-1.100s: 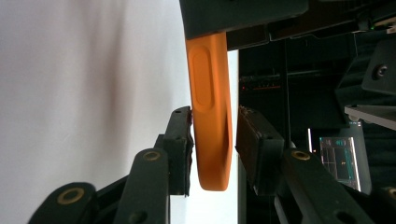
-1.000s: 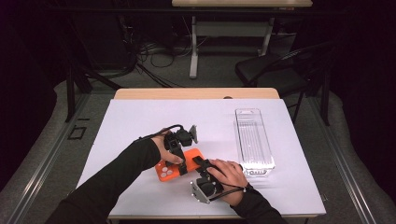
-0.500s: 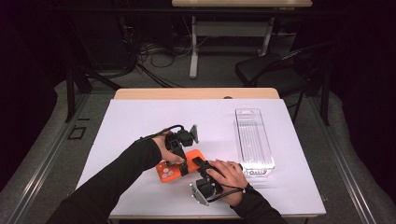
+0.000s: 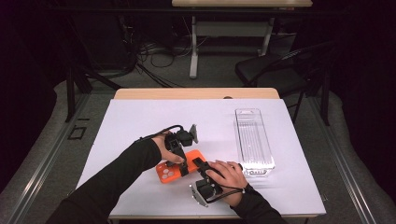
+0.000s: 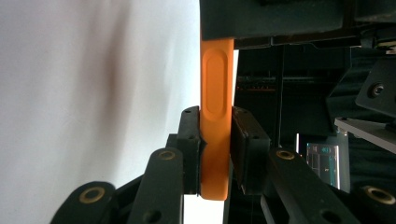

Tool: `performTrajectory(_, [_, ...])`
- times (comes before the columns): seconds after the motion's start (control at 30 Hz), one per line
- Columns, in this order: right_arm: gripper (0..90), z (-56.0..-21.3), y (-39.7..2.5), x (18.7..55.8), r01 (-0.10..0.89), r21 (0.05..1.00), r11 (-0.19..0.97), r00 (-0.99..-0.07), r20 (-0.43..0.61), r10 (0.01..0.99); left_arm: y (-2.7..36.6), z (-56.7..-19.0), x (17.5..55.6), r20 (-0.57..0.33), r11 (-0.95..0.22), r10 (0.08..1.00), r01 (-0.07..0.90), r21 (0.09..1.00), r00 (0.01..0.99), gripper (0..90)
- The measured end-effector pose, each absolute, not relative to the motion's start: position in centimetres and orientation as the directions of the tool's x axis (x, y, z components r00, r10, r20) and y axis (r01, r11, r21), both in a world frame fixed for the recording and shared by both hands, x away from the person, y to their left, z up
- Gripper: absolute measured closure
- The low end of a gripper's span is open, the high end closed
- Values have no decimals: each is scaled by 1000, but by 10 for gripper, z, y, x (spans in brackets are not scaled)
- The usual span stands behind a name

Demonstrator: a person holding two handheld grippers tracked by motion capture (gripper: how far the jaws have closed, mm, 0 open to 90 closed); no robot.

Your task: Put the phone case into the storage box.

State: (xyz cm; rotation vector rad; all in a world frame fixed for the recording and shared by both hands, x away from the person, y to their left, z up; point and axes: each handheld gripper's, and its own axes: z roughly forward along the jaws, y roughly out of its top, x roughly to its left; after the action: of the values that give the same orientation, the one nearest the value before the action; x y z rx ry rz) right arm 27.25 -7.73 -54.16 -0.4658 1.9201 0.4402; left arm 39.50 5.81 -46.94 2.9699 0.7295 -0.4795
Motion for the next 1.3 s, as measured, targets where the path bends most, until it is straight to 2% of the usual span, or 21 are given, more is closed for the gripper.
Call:
performTrajectory(0.83, [789,-543,-79,274,-510,91,855,-362,-925,-118,61,-473,400,-355,-872,464,490,-19,811,160])
performTrajectory(1.3, [798,-544,-79,275,-508,88,857,-335,-937,-102,63,-471,400,-351,-868,466,497,-5,812,158])
